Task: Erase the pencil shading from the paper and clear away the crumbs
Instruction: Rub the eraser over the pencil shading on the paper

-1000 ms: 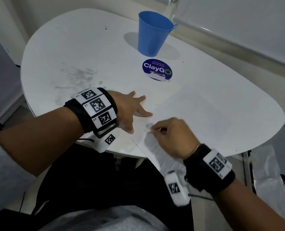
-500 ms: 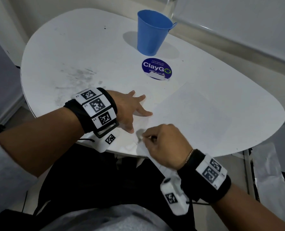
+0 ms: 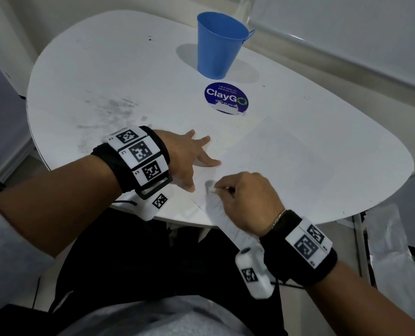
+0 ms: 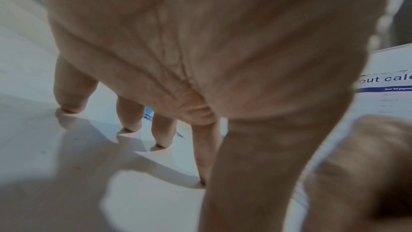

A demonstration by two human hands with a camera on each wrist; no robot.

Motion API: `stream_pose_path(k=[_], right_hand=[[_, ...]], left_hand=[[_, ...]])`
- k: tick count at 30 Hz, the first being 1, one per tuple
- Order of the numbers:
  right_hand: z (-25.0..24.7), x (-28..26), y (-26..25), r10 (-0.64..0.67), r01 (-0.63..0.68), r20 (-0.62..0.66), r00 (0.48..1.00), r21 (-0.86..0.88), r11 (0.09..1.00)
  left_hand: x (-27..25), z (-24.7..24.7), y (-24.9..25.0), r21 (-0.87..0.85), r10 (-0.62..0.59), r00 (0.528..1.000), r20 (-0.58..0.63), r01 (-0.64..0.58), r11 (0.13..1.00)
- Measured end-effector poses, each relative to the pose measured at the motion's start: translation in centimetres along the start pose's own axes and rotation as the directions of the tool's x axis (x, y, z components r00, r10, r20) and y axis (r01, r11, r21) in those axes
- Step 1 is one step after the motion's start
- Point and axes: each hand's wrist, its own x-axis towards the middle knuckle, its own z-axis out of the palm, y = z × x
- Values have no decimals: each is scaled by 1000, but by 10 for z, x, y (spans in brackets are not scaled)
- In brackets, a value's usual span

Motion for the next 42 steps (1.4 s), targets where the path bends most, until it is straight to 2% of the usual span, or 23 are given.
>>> stream_pose_path(k=[3,7,11,14,16,19,20,24,27,29,34,40,42], right_hand=[[6,-15,-14,-88,89,80,993,2,996],[0,4,4,43,-41,-44,998,53,998],[8,-14,-16,-89,87,82,993,23,996],[-1,1,-3,10,-11,7,1000,47,999],[-2,4,1,28,-27,-32,999,35,999],[6,-13,-16,-78,79,82,994,-6,997],[6,-15,-17,-79,79,94,992,5,997],[0,3,0,31,-29,-36,999,53,998],[4,-9,-10,-45,42,45,998,55,998],[1,-10,-6,-41,34,90,995,77,996],[-12,15,40,144,-130,-85,986,146,981],[-1,9,45,144,-127,-92,985,162,979],[-1,8,42,124,-112,-72,990,160,981]], left_hand=[[0,0,-1,-8,5,1000,6,-5,1000],[1,1,0,-10,-2,1000,4,2,1000],[1,0,0,7,5,1000,7,-5,1000],[2,1,-1,15,-3,1000,0,3,1000],[3,1,-1,9,-4,1000,-2,4,1000],[3,1,-2,-1,7,1000,-1,-7,1000],[3,1,-3,0,9,1000,-3,-9,1000],[3,2,-1,5,3,1000,-5,-3,1000],[3,1,-1,15,5,1000,0,-5,1000],[3,1,-1,18,9,1000,0,-9,1000],[3,1,-1,14,10,1000,10,-10,1000],[2,8,-7,-28,40,997,-68,-42,999],[3,8,-6,-27,36,998,-60,-38,999]])
